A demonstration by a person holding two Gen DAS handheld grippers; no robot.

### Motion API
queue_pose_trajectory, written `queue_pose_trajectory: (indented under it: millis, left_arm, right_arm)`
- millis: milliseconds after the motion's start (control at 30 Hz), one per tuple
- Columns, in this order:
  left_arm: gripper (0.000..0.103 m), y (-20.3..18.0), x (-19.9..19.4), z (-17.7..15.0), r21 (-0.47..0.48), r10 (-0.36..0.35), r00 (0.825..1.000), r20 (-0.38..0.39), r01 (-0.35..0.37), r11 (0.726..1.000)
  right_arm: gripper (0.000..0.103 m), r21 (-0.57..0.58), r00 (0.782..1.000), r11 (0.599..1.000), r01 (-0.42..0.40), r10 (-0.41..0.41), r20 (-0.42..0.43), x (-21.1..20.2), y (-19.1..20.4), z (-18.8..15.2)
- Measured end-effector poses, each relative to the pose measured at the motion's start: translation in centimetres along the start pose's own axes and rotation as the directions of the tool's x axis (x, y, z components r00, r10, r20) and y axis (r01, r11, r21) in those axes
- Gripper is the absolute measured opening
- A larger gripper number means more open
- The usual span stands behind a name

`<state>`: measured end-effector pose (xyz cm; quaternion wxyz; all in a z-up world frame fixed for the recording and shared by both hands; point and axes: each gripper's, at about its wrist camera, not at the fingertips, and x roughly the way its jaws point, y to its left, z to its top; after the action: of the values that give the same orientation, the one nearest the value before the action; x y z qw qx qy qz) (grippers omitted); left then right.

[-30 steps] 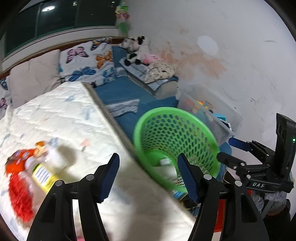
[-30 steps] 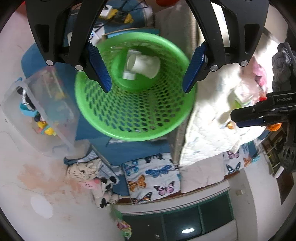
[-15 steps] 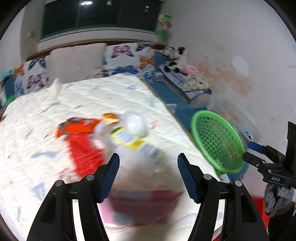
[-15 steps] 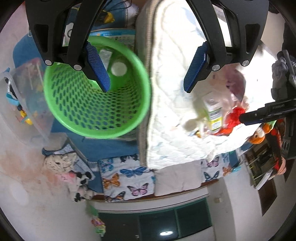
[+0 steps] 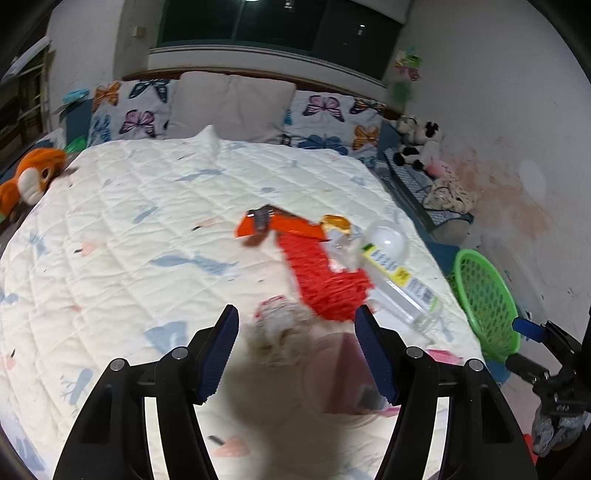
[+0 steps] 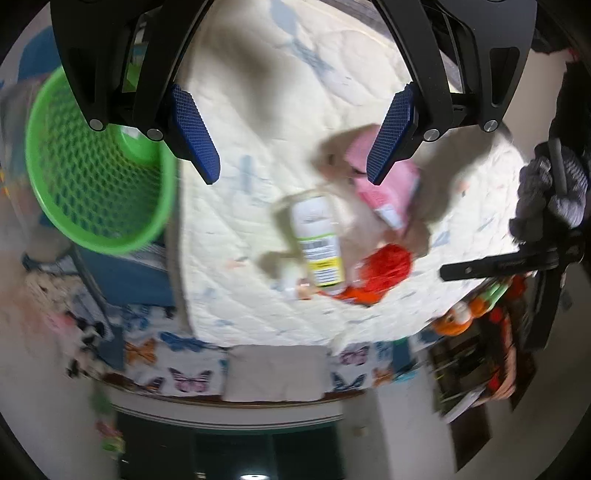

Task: Collect trash
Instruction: 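Move both grippers back over the remaining items on the bed, then grasp the pink snack wrapper with the right gripper while the left grasps the red mesh net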

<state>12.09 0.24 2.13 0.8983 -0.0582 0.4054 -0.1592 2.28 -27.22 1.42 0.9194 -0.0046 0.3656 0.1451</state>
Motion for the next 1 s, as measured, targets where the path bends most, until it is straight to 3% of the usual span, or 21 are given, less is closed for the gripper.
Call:
queue_pose_trajectory:
  millis: [267,467,700,1000]
  left_arm:
    - [0.063,2.3,-0.7,-0.7,-0.043,0.027,1.0,0.003,-0.027,0.999]
    - [0.063,3.4,-0.8,-1.2,-0.061,0.032,0.999,-0.002,-0.032,0.998]
    - [0.063,4.6,-0.8,-1.2,-0.084,0.032,0.999,-0.004,-0.032,0.996]
    - [0.063,4.8,-0.5,-0.6,-0.089,0.024,1.0,-0.005,-0.024,0.996]
  right_arm:
    - [0.081,-0.164,0.996,0.983,-0.081,0.074,-0.049,2.7,4.9,1.1]
    - [0.081,-0.306,0.99,0.944,-0.121,0.093,-0.106,5.2,8.0,1.4]
    - [0.084,-0.406,0.984,0.903,-0.14,0.082,-0.156,8.0,9.9,1.6]
    - [0.084,-0.485,0.982,0.868,-0.103,0.011,-0.188,10.7,10.3,0.7]
